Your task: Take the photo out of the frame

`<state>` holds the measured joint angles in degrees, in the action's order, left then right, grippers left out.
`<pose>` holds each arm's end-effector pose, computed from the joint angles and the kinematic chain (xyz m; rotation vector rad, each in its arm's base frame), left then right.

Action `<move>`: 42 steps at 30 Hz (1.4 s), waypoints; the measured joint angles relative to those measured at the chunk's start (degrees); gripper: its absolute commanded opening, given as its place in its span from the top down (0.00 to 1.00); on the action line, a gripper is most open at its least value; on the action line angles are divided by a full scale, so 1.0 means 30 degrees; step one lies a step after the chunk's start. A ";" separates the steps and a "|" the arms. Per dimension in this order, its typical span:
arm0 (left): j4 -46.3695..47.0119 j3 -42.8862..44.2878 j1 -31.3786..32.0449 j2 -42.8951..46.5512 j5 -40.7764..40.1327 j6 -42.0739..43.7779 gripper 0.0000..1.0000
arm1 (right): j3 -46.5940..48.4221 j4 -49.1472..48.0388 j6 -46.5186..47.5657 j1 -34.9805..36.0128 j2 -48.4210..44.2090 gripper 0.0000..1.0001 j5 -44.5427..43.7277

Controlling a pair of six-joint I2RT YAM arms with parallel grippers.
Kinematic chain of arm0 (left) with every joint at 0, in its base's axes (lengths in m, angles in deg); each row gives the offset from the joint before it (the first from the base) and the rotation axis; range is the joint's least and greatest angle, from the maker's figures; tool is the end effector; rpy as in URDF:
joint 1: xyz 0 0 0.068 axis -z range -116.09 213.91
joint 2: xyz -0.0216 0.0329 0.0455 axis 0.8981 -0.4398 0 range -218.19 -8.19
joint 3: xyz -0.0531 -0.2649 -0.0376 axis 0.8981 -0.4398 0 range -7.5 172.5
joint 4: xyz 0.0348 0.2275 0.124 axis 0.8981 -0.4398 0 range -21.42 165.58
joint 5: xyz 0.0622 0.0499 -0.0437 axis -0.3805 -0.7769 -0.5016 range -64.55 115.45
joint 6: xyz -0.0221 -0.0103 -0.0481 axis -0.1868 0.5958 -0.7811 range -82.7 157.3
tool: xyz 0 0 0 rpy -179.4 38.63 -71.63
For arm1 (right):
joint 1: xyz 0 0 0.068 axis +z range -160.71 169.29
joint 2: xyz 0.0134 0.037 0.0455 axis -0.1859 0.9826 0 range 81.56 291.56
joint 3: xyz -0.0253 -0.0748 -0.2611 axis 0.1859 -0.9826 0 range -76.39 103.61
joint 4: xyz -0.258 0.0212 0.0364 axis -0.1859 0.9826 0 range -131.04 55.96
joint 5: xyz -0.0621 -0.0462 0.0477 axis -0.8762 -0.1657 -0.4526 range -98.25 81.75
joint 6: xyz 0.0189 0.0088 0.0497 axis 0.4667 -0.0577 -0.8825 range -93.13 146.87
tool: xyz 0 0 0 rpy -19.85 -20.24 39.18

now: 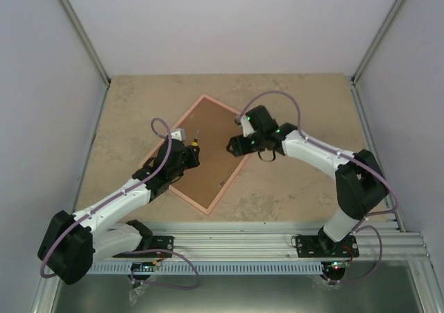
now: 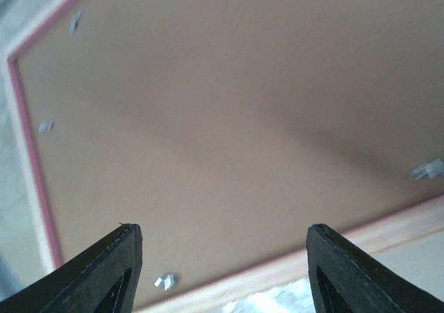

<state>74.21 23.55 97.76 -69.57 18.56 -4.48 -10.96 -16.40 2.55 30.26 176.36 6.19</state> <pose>0.1920 -0.1237 0.2158 -0.2246 2.1786 -0.6443 0.2575 0.2354 0.2209 -0.4911 2.6030 0.7459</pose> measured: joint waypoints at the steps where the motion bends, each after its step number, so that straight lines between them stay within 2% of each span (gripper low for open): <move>1: 0.0000 -0.0007 0.0000 0.0000 0.0044 0.0000 1.00 | 0.0525 0.0066 0.0357 -0.0612 0.0182 0.34 0.0044; 7: 0.0007 -0.0007 0.0000 -0.0015 0.0197 0.0007 1.00 | 0.3555 -0.0262 0.2120 -0.3555 0.3016 0.34 0.0087; 15: 0.0146 -0.0087 0.0000 -0.0066 0.0488 0.0000 1.00 | 0.6914 -0.0481 0.3942 -0.5821 0.7810 0.34 0.0036; 24: 0.0168 -0.0095 0.0000 -0.0066 0.0554 0.0007 1.00 | 1.0885 -0.0401 0.5552 -0.6849 1.1067 0.36 0.0036; 30: 0.0175 -0.0095 0.0000 -0.0066 0.0568 0.0007 1.00 | 1.1387 0.0160 0.6331 -0.6863 1.2291 0.39 0.0058; 39: 0.0372 -0.0102 0.0000 -0.0015 0.0707 0.0007 1.00 | 1.1234 0.0197 0.6805 -0.6856 1.2284 0.63 0.0095; 42: 0.0452 -0.0102 0.0000 -0.0015 0.0787 0.0007 1.00 | 1.0943 -0.0146 0.6747 -0.6849 1.2138 0.67 0.0029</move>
<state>75.57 23.24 97.76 -69.62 20.92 -4.46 21.87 -16.84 22.79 9.71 212.78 6.28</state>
